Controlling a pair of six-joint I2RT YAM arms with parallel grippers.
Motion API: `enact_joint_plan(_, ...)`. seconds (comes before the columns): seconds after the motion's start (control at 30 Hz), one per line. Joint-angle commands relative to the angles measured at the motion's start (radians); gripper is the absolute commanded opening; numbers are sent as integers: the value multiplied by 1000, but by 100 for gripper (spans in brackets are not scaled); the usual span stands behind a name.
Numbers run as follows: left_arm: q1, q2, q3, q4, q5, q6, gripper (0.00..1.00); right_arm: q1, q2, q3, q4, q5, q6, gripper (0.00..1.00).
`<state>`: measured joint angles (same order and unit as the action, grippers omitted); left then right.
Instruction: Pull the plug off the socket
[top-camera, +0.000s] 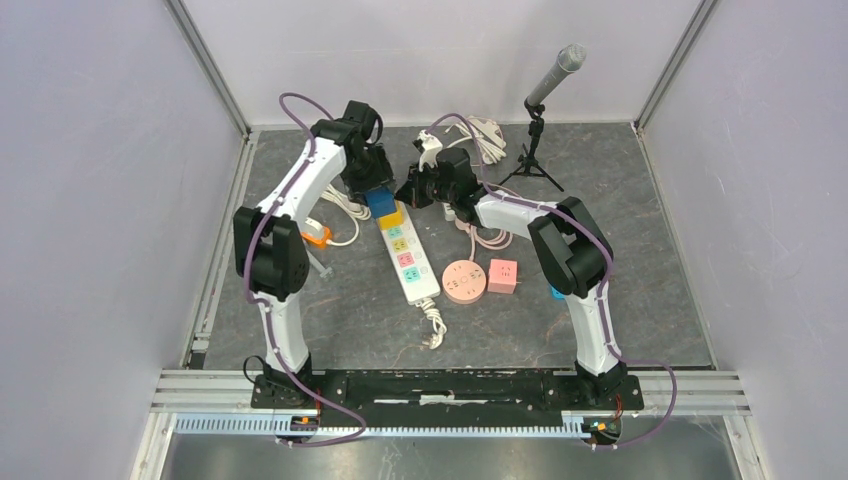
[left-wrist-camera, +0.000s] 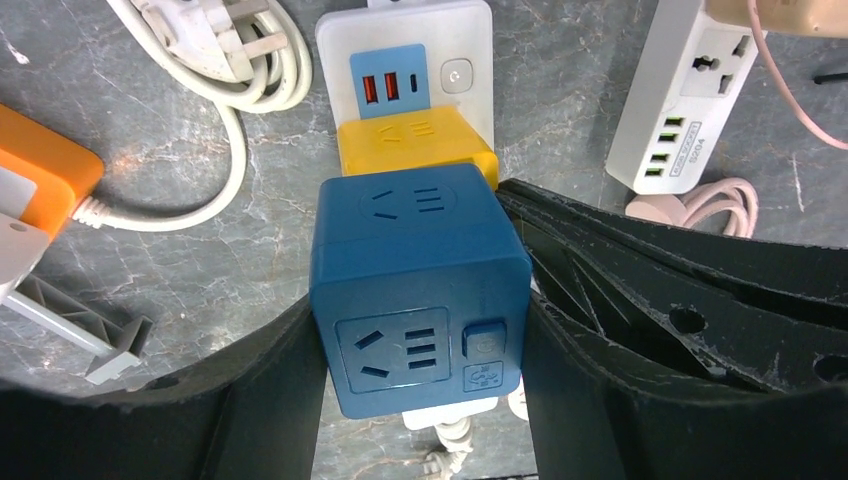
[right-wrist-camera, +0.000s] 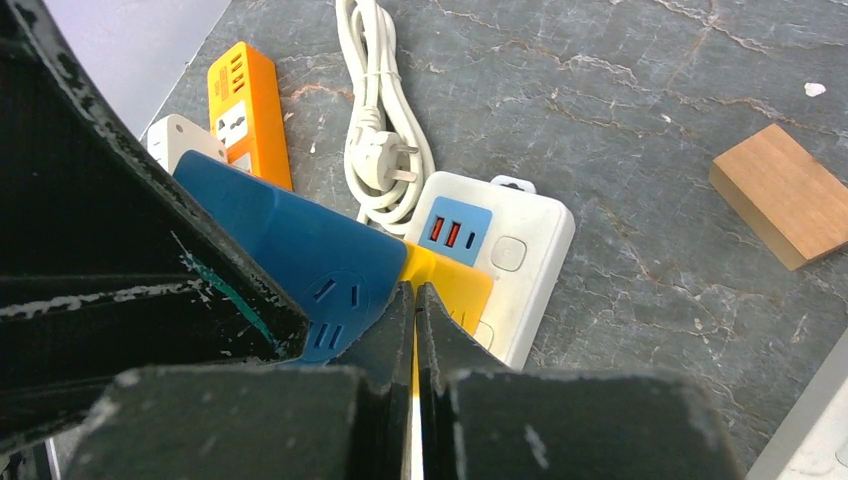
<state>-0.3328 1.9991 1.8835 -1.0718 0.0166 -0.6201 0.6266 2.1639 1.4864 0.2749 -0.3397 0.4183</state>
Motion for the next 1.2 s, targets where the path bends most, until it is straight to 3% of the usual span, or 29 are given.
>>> enact_joint_plan(0.0,-4,-139,-59,147,306,-96,2,27,103,-58,-315,25,-74,0)
enact_joint_plan(0.13,-46,-134,-117,204,306,-153,2,29,102,-54,-314,18,-73,0)
enact_joint_plan(0.3,-110,-68,35,-29,-6,-54,2,40,100,-53,-328,34,-81,0)
enact_joint_plan(0.63,-60,-70,86,-113,57,-14,2,48,86,-65,-346,57,-114,0)
enact_joint_plan(0.83,-60,-100,-1,-67,55,-13,2,47,14,-87,-314,17,-87,0)
enact_joint_plan(0.93,-60,-128,-65,-25,46,-12,2,38,-28,-83,-309,1,-58,13)
enact_joint_plan(1.03,-60,-137,-101,-9,36,-13,2,26,-68,-80,-307,-31,-29,39)
enact_joint_plan(1.17,-60,-142,-133,23,34,-26,2,23,-102,-84,-306,-54,-14,46)
